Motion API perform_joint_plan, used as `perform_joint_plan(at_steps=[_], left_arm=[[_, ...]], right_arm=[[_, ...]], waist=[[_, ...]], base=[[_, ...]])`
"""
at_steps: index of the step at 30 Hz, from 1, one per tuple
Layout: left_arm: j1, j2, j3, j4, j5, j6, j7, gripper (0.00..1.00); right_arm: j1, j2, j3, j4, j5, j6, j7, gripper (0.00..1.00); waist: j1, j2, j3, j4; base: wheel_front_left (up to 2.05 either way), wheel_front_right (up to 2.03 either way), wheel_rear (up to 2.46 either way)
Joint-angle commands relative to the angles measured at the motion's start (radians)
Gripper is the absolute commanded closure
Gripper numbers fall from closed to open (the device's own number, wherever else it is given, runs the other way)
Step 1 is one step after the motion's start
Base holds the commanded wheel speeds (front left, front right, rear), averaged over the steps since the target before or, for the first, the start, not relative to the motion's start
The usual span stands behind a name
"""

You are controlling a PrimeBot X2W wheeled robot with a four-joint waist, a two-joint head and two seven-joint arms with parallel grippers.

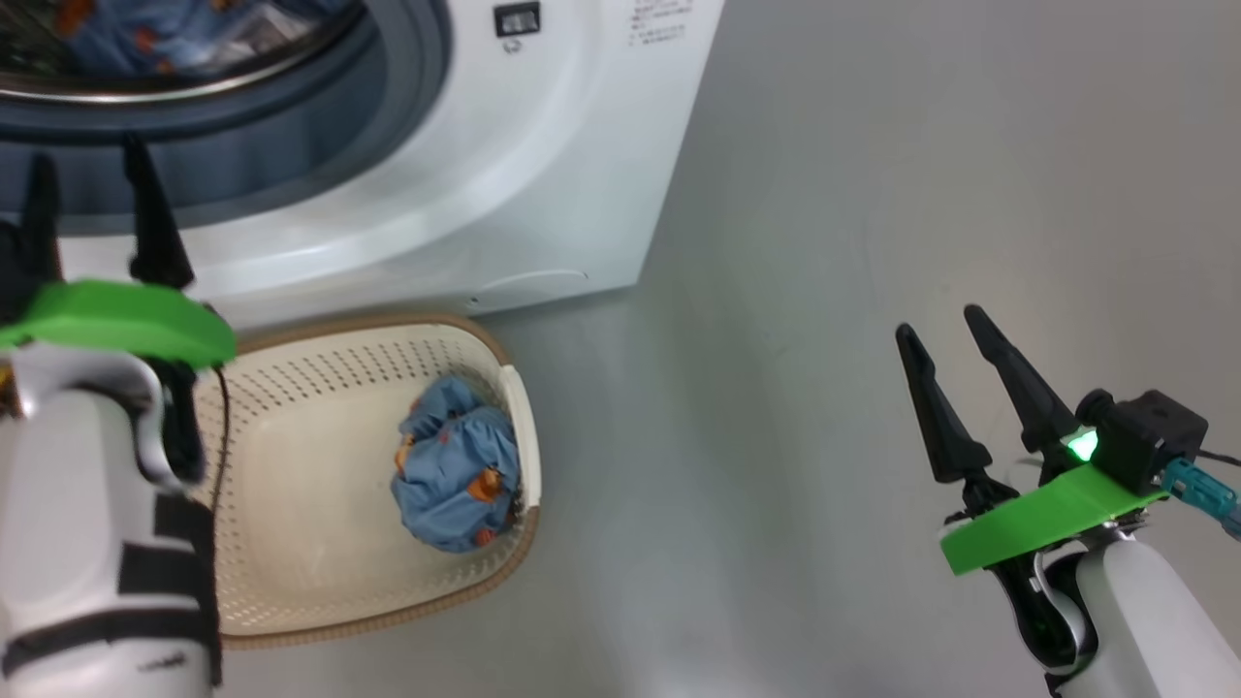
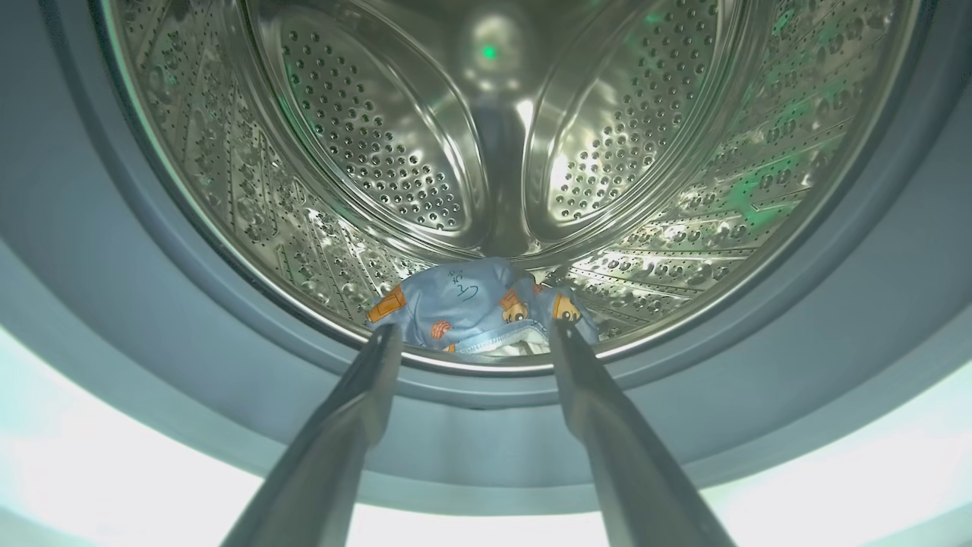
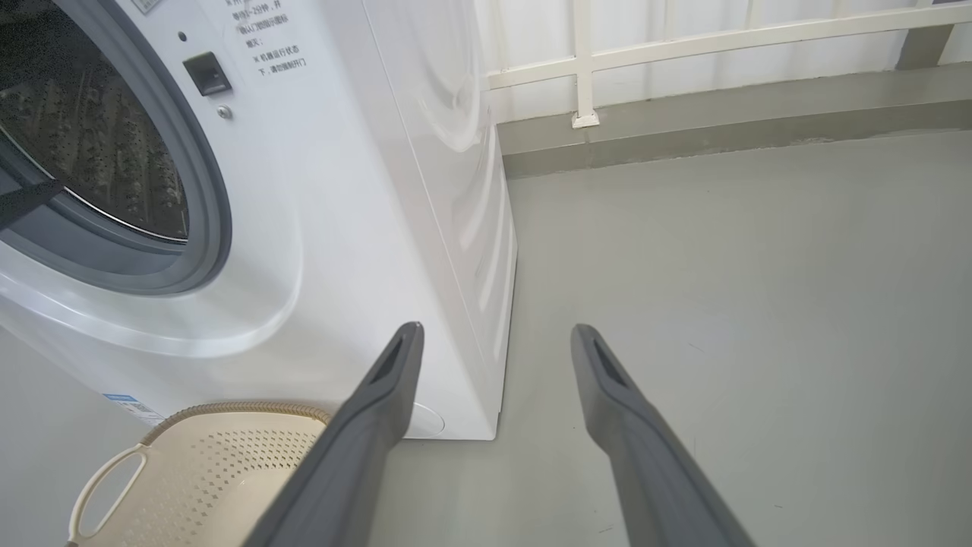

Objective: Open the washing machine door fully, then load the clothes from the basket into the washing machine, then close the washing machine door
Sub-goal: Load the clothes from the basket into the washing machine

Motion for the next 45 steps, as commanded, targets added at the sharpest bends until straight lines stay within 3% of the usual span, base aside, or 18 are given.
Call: perform_joint_plan(at_steps=[1, 26, 45], left_arm=[[0.042, 0.026, 0.011, -0.039, -0.006, -0.002, -0.005, 0.00], [0.473, -0.003, -0.056, -0.201, -0.050, -0.003, -0.005, 0.00], [0.743, -0.007, -0.040, -0.380, -0.056, -0.003, -0.005, 0.00]], right_arm=[[0.035, -0.017, 0.012, -0.014, 0.007, 0.003, -0.005, 0.00], [0.206, -0.061, -0.029, 0.007, 0.021, 0.003, -0.005, 0.00], [0.327, -0.065, -0.071, -0.015, 0.021, 0.003, -0.005, 0.00]], waist=[[0.0000, -0.0001, -0.042, 0.030], [0.0000, -0.0001, -0.276, 0.102], [0.0000, -0.0001, -0.372, 0.101]], base=[[0.00, 0.00, 0.00], [0.00, 0.00, 0.00], [0.00, 0.00, 0.00]])
